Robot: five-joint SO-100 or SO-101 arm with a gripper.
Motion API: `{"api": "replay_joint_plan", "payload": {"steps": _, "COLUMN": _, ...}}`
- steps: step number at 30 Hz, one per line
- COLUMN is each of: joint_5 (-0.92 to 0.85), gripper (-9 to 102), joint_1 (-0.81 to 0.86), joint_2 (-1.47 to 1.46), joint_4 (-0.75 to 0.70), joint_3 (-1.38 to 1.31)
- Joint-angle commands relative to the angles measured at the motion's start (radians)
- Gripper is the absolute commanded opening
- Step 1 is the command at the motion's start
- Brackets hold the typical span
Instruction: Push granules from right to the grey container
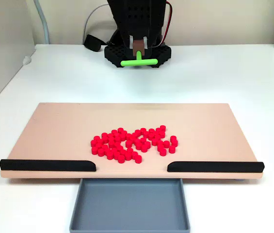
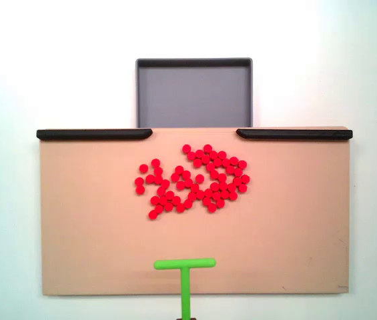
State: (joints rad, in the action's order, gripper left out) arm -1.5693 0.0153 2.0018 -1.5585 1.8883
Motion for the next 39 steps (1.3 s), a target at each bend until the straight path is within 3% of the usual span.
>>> {"api": "replay_joint_plan", "payload": {"steps": 1, "joint_5": 0.011, "gripper": 0, "joint_1": 0.012, "joint_2": -0.003, "joint_4": 0.0, "joint_3": -0.005}}
{"api": "replay_joint_plan", "payload": {"steps": 39, "joint_5": -0.081, "gripper": 0, "joint_1": 0.043, "joint_2": -0.038, "joint_4": 0.0, "joint_3": -0.005}}
